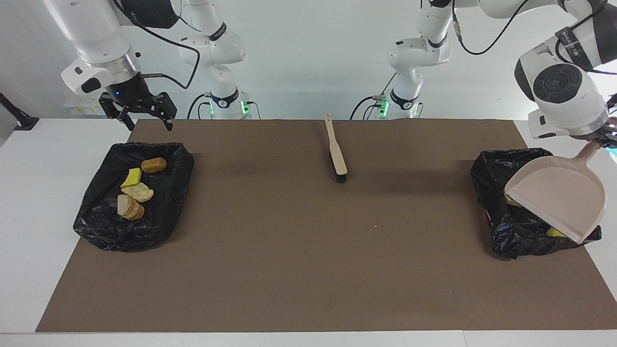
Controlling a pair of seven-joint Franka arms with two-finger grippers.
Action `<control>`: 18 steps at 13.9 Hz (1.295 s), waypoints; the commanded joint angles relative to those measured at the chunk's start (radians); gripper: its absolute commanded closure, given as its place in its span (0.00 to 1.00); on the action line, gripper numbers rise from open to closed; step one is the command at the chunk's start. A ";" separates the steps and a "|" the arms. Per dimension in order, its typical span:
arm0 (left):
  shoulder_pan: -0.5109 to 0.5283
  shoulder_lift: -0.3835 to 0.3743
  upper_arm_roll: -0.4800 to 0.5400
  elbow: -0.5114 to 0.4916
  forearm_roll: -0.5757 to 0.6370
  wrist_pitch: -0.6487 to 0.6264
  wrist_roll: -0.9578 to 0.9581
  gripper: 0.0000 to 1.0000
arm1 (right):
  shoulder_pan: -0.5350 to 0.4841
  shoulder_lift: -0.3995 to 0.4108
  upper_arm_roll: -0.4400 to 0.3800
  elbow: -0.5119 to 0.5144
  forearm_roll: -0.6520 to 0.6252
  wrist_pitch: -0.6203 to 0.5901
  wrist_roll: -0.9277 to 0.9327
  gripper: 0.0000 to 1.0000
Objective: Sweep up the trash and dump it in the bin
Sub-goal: 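Tip the dustpan over the bin with the left gripper to dump it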
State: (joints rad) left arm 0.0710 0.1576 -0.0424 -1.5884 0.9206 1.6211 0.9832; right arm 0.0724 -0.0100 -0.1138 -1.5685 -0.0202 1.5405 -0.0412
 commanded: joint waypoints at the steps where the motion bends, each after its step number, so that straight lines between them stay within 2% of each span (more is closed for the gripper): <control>1: -0.005 0.007 0.007 0.044 -0.054 -0.032 0.005 1.00 | -0.006 -0.004 0.002 0.005 0.019 -0.014 0.017 0.00; 6: 0.004 0.003 0.015 0.091 -0.083 -0.010 0.173 1.00 | -0.006 -0.004 0.002 0.005 0.019 -0.013 0.015 0.00; 10: -0.005 -0.026 0.016 0.088 -0.329 -0.032 0.143 1.00 | -0.006 -0.004 0.002 0.005 0.019 -0.013 0.015 0.00; 12: -0.014 -0.044 0.006 0.081 -0.389 -0.067 0.016 1.00 | -0.006 -0.004 0.000 0.005 0.019 -0.013 0.017 0.00; 14: -0.037 -0.052 0.003 0.074 -0.501 -0.121 -0.123 1.00 | -0.006 -0.004 0.000 0.005 0.019 -0.013 0.017 0.00; 18: -0.127 -0.138 0.003 -0.056 -0.633 -0.118 -0.450 1.00 | -0.006 -0.004 0.002 0.005 0.019 -0.013 0.017 0.00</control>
State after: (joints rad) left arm -0.0031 0.0922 -0.0534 -1.5505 0.3378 1.4958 0.6778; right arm 0.0723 -0.0099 -0.1142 -1.5685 -0.0202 1.5405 -0.0412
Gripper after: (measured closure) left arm 0.687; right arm 0.000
